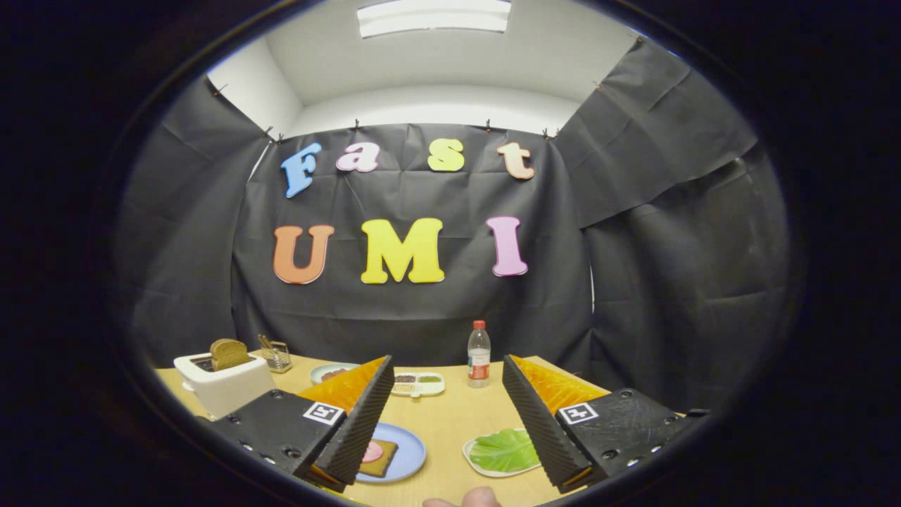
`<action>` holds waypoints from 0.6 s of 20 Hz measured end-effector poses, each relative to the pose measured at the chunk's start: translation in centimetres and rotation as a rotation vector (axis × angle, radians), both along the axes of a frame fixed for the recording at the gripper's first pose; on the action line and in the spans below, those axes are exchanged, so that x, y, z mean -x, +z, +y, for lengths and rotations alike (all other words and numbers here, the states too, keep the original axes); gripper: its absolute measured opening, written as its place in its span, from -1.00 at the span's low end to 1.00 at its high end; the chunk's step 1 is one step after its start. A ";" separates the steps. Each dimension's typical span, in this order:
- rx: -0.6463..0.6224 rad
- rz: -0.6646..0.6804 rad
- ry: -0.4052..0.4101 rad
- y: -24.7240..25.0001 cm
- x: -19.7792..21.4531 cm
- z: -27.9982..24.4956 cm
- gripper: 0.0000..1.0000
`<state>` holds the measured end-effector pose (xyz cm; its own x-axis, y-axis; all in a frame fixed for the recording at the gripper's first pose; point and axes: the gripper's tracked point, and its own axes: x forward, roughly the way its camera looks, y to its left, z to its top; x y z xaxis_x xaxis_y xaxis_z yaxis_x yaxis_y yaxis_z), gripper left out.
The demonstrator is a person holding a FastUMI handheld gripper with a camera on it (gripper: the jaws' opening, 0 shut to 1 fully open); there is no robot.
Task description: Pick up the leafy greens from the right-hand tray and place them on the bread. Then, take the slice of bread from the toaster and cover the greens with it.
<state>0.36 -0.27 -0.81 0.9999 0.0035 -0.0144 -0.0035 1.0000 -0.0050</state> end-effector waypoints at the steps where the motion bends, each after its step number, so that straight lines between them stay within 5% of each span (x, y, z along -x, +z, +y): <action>1: 0.008 0.003 0.000 0.0 0.0 -0.1 0.89; 12: 0.053 0.092 0.011 -1.1 -1.2 -7.3 0.90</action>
